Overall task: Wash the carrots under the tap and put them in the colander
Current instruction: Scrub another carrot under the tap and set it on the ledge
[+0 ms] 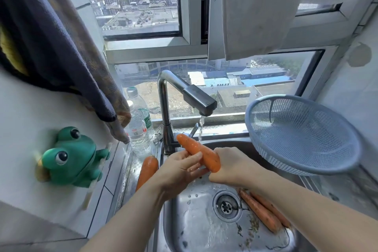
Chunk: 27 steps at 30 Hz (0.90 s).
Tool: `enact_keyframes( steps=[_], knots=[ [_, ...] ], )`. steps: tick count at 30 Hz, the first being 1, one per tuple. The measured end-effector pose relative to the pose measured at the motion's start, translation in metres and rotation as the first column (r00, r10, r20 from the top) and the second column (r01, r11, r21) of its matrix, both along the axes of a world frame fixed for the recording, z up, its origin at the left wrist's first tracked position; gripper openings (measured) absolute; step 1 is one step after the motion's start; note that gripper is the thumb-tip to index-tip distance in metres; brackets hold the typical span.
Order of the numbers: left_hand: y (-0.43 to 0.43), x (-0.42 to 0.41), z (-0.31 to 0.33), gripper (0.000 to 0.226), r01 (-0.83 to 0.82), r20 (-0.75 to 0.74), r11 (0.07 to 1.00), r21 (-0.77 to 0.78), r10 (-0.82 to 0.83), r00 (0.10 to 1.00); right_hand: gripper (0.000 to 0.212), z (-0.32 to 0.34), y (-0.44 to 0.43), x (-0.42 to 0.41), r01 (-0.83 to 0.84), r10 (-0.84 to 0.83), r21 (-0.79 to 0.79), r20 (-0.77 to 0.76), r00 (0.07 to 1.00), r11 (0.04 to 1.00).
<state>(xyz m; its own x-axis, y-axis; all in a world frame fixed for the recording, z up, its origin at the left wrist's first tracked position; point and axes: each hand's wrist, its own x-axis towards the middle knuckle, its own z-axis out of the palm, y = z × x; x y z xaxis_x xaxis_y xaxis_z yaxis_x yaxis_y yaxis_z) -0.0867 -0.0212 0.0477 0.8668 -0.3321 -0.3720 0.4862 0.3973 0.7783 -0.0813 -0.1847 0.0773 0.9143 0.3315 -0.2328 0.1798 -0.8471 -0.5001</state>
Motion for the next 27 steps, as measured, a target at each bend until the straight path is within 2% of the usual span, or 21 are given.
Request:
enact_keyframes(
  steps=[2,5,10,15,19,21,27],
  knots=[
    [-0.003,-0.001,0.002,0.028,-0.022,0.02,0.999,0.034,0.022,1.0,0.015,0.002,0.003,0.0,-0.005,0.005,-0.004,0.032,0.999,1.0],
    [-0.013,0.002,0.003,0.033,-0.088,0.01,0.987,0.133,0.088,0.996,0.017,-0.001,0.007,0.001,-0.012,0.015,-0.047,0.068,0.998,0.999],
    [0.0,0.002,0.007,0.033,-0.014,-0.011,1.0,-0.011,0.014,1.0,0.022,0.001,0.003,0.006,-0.032,0.032,-0.018,0.041,0.999,0.999],
    [-0.014,0.002,0.008,0.033,-0.112,-0.014,0.988,0.107,0.114,0.993,0.015,-0.002,0.007,0.005,-0.003,0.004,-0.025,0.055,0.998,1.0],
    [-0.002,0.002,0.005,0.038,-0.012,-0.022,1.0,-0.007,0.012,1.0,0.018,0.002,0.002,0.005,-0.023,0.023,0.002,0.026,0.999,1.0],
    [-0.002,0.003,0.004,0.039,-0.02,-0.019,1.0,-0.022,0.02,1.0,0.016,0.001,0.003,0.004,-0.017,0.017,-0.002,0.026,1.0,1.0],
    [-0.027,0.002,0.0,0.032,-0.251,0.001,0.947,0.2,0.256,0.967,0.025,-0.001,0.01,-0.007,0.001,0.04,-0.202,0.2,0.979,0.979]
  ],
)
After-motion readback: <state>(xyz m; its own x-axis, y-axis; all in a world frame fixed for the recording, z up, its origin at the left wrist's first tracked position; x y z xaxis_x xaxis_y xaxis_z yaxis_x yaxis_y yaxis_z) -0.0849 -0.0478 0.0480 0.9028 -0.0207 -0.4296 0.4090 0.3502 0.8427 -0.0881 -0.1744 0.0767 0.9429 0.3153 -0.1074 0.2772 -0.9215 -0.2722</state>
